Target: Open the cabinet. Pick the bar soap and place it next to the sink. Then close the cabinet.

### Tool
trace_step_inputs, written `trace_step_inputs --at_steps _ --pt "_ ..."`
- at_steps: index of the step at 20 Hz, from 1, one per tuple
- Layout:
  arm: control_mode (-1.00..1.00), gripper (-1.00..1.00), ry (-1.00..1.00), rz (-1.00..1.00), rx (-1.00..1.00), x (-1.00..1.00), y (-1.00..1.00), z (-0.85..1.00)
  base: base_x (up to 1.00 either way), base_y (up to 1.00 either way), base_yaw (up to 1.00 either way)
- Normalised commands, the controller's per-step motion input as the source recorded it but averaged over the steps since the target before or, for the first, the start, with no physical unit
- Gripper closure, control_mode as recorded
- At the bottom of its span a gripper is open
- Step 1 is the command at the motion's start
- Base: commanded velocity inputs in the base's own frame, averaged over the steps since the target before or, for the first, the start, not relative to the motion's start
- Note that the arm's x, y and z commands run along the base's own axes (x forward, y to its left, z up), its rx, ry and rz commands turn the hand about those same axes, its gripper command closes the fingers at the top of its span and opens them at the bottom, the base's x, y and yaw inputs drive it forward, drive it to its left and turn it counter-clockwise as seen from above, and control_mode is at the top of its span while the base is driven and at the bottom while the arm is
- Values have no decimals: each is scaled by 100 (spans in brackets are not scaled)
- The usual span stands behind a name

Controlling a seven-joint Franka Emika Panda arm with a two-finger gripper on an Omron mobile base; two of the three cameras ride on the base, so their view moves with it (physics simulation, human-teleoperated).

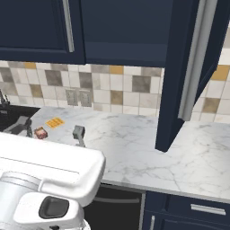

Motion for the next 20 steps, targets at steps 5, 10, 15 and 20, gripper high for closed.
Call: trace_step_inputs --at_steps 5,10,15,20 --pt "-100 -100 -4 -1 0 -8 -29 -2 0 0 0" --pt "-100 -100 0 0 0 20 -46 -15 0 0 0" --pt "-100 -100 0 0 0 5 -86 -16 0 0 0" --pt "-100 -100 0 0 0 26 -58 -28 0 0 0"
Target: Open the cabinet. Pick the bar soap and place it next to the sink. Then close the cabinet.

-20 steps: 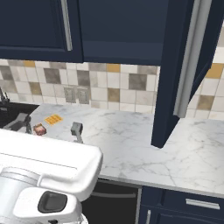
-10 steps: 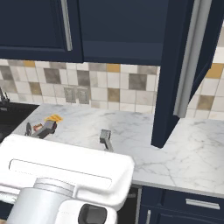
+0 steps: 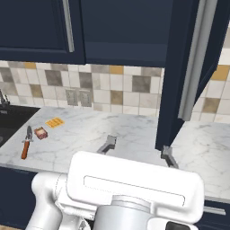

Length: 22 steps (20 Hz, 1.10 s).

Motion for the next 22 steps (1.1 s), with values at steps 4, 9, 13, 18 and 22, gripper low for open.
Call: trace_step_inputs --at_steps 4,9,13,18,22 --pt "-100 -100 0 0 0 39 -34 -39 0 0 0" --pt "-100 -100 0 0 0 51 -54 -62 0 0 0" --pt "-100 -100 0 0 0 37 -57 -52 0 0 0" --pt "-100 -100 0 0 0 19 -57 -11 0 0 0" --pt "-100 -100 4 0 0 37 -69 -5 0 0 0"
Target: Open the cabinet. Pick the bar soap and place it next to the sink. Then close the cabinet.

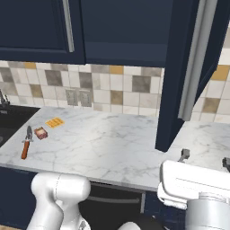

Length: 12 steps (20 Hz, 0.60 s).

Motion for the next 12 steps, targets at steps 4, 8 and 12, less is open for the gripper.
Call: trace_step_inputs --at_steps 4,8,12 --pt "-100 -100 9 0 0 44 -54 0 0 0 0" --pt "-100 -100 10 5 0 47 -42 -2 0 0 0" --pt "-100 -100 5 12 0 31 -37 -8 0 0 0"
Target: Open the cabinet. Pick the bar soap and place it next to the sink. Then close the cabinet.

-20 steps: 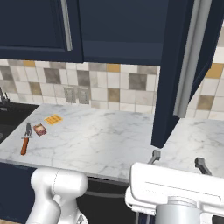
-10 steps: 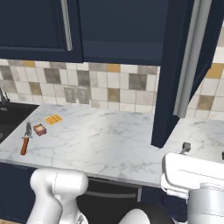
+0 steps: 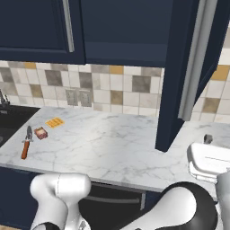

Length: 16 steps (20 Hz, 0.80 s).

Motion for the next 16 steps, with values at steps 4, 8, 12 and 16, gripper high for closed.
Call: trace_step_inputs --at_steps 4,8,12,16 --pt "-100 -100 0 17 0 31 -33 -3 0 0 0" --pt "-100 -100 0 23 0 29 -28 -1 0 0 0" --pt "-100 -100 0 25 0 27 -17 0 0 0 0" --pt "-100 -100 0 27 0 26 -7 0 0 0 0"
